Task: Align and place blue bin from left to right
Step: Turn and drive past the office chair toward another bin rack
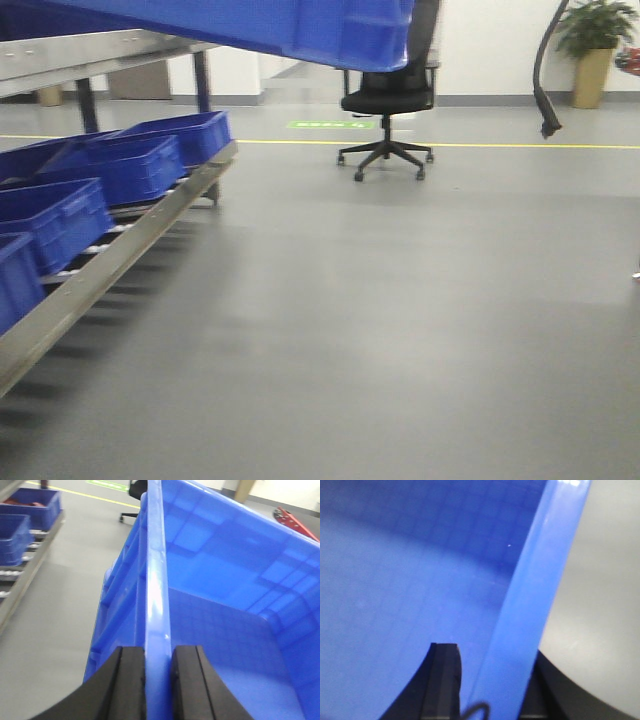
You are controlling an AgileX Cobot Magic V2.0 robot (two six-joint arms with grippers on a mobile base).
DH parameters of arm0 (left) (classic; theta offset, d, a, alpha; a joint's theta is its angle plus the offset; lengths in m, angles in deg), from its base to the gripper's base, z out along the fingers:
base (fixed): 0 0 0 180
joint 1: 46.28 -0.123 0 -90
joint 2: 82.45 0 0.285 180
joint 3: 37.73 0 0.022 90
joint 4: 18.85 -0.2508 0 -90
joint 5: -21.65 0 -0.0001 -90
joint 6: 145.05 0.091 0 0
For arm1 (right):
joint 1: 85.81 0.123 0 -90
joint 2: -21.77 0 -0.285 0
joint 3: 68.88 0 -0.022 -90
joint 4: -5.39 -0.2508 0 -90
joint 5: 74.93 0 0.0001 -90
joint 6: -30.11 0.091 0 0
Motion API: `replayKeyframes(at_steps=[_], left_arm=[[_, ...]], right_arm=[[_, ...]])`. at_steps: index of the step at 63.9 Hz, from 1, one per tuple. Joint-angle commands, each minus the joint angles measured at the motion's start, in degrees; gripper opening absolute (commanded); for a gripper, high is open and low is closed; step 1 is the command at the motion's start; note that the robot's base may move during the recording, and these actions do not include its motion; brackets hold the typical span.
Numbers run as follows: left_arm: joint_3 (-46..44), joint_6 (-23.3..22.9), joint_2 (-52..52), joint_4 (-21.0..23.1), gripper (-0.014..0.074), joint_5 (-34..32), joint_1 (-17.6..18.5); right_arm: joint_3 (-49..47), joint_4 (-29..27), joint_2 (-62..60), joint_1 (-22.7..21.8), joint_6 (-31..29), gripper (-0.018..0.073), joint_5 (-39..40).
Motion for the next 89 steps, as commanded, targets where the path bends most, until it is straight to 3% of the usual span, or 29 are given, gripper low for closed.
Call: replayKeyframes(at_steps=[1, 89], left_arm=[[-1.19, -0.39, 1.76, 4.74, -0.0111, -5.77, 1.12], [-1.19, -0.39, 1.76, 4.74, -0.0111, -5.77, 1.12]], right_arm=[[-0.79, -3.71, -0.97, 0.79, 0.63, -0.0162, 5.92], [-0.79, -3.71, -0.97, 0.79, 0.63, -0.0162, 5.92]])
